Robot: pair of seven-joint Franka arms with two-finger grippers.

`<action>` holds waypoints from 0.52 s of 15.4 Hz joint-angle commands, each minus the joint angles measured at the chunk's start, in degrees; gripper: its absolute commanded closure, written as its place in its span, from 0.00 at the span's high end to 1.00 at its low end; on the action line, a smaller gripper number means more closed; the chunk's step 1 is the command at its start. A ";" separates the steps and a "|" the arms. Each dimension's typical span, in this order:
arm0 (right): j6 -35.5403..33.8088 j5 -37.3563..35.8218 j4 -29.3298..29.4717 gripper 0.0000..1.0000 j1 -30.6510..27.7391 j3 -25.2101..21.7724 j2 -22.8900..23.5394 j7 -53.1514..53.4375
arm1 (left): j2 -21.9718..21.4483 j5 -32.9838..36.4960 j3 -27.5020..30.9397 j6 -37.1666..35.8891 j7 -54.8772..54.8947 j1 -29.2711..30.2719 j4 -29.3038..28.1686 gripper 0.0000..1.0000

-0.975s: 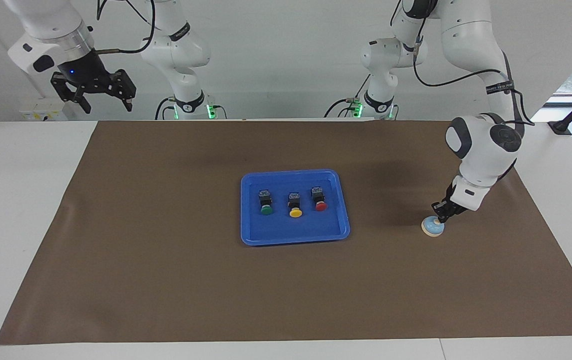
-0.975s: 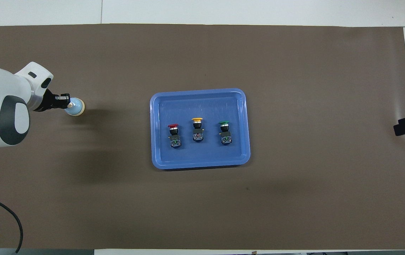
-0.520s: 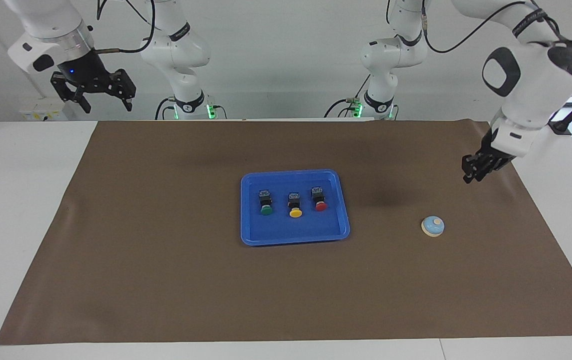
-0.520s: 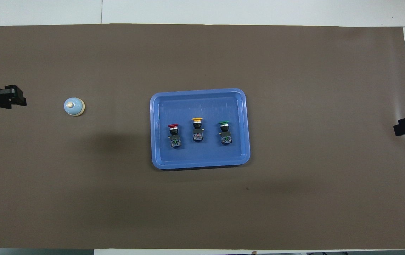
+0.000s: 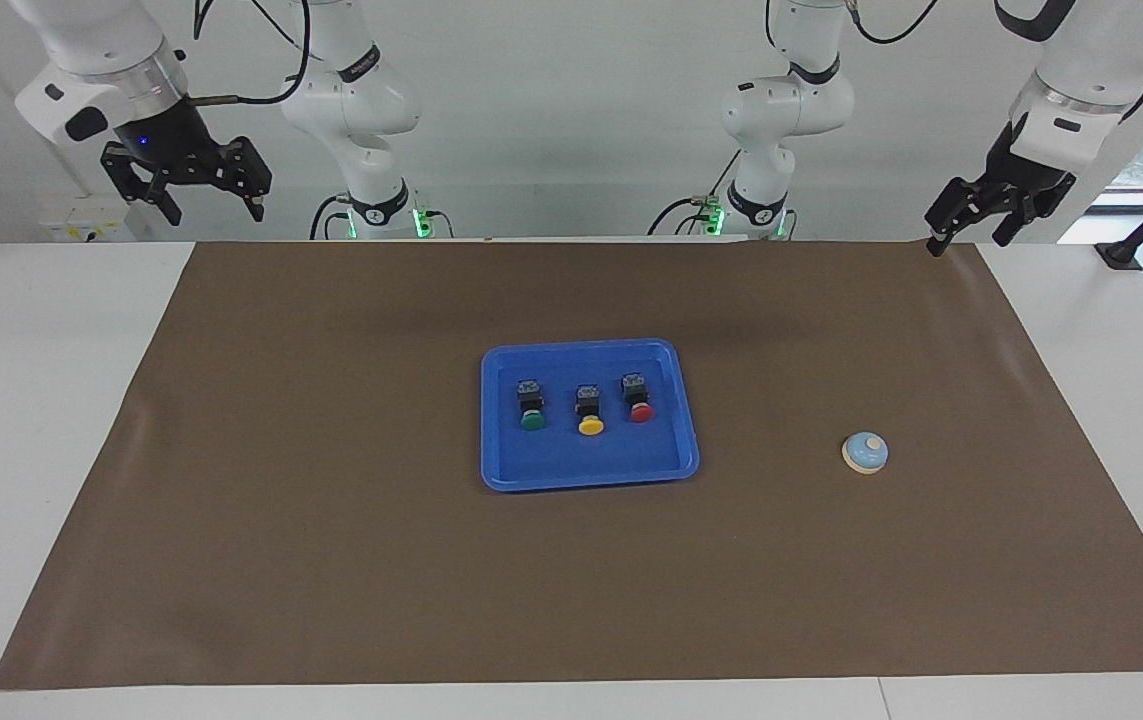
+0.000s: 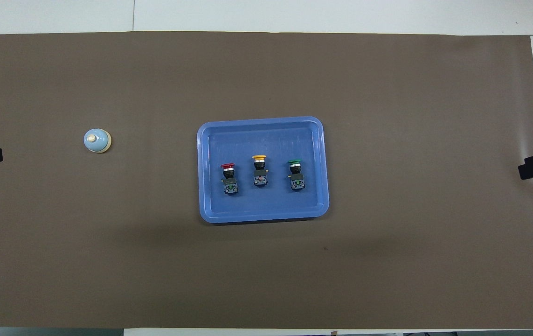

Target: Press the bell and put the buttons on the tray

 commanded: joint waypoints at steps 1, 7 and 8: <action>0.15 -0.54 -1.09 1.00 -0.60 0.30 -1.07 -1.32 | 1.41 -0.06 0.06 -1.46 0.30 -1.18 1.00 1.00; 0.15 -0.54 -1.09 1.00 -0.60 0.39 -1.07 -1.23 | 1.24 -0.15 -0.12 -3.57 0.99 -1.80 0.91 1.00; 0.15 -0.54 -1.09 1.00 -0.60 0.30 -1.07 -1.32 | 1.15 -0.15 -0.12 -4.26 1.78 -2.32 0.73 1.00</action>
